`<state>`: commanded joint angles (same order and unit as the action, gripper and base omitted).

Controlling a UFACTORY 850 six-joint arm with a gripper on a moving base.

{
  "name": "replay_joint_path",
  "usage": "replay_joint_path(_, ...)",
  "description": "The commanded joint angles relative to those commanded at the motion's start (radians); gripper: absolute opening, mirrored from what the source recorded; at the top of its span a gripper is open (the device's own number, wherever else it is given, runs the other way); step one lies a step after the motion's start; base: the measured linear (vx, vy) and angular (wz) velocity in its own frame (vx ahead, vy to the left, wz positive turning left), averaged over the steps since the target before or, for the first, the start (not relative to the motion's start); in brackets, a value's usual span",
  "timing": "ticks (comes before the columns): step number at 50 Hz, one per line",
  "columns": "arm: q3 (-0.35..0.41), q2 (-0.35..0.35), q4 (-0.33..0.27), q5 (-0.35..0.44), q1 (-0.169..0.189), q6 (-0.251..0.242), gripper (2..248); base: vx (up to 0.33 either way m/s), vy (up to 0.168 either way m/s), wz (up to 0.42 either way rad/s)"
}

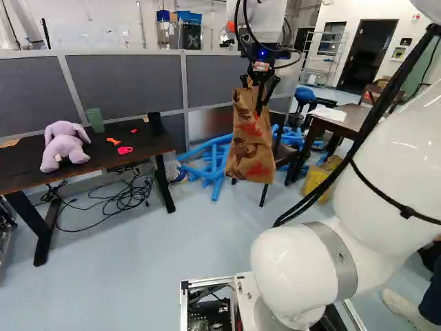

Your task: Pick up the bag on the ground and place it on the table

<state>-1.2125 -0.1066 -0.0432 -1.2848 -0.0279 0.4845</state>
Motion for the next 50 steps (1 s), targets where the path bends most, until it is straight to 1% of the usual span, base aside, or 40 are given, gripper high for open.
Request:
replay_joint_path(11,-0.052,0.015,0.004,-0.03,0.001,0.0,22,0.0,0.0,0.0)
replay_joint_path(20,-0.084,0.025,0.005,-0.038,0.002,0.0,22,0.0,0.0,0.0)
replay_joint_path(43,-0.095,0.032,0.006,-0.038,0.002,0.0,22,-0.002,0.0,0.001)
replay_joint_path(50,-0.095,0.032,0.006,-0.038,0.002,0.0,22,-0.048,0.034,0.19)
